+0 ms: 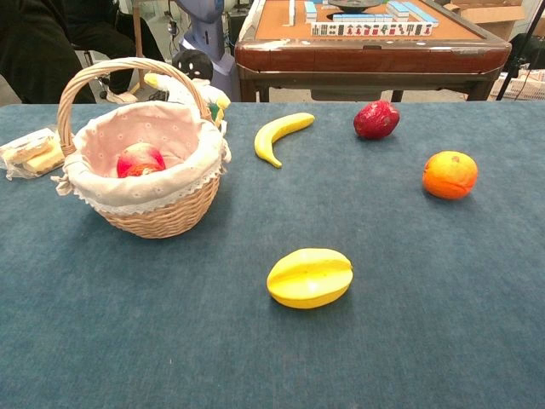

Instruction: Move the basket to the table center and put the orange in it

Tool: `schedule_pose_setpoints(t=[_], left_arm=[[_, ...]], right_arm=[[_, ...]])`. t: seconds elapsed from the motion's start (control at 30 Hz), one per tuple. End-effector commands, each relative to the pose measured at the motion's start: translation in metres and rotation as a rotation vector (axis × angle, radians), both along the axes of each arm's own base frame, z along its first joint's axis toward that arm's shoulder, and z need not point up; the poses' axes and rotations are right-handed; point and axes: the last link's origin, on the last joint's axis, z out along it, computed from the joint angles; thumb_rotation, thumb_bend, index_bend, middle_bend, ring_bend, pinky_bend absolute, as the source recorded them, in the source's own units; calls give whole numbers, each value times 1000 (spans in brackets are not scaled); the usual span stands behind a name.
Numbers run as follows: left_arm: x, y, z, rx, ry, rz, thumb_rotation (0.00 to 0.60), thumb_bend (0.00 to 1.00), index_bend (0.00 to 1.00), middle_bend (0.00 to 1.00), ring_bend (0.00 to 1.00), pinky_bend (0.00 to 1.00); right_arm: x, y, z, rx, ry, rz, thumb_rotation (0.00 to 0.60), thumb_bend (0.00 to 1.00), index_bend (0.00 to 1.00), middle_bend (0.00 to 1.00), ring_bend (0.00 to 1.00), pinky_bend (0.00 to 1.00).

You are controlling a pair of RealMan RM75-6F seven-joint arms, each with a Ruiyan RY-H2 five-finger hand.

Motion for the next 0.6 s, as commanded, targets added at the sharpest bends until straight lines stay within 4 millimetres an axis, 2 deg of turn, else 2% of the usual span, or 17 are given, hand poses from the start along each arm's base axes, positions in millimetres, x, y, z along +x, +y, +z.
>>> schedule_pose_setpoints(t=[0.03,0.33,0.6], left_arm=[[0,0,0,3,-4,-2,600,123,171,139,114,140],[0,3,1,7,-4,-6,600,123,171,139,114,140],[7,31,-2,-20,-11,-61,600,123,171,139,114,140]], right_arm=[[1,-2,-1,6,-1,4,600,138,157,168,183,321],[3,-5,-2,7,-3,9,600,139,157,168,183,321],[12,-15,11,-30,22,19,600,145,158,168,183,321]])
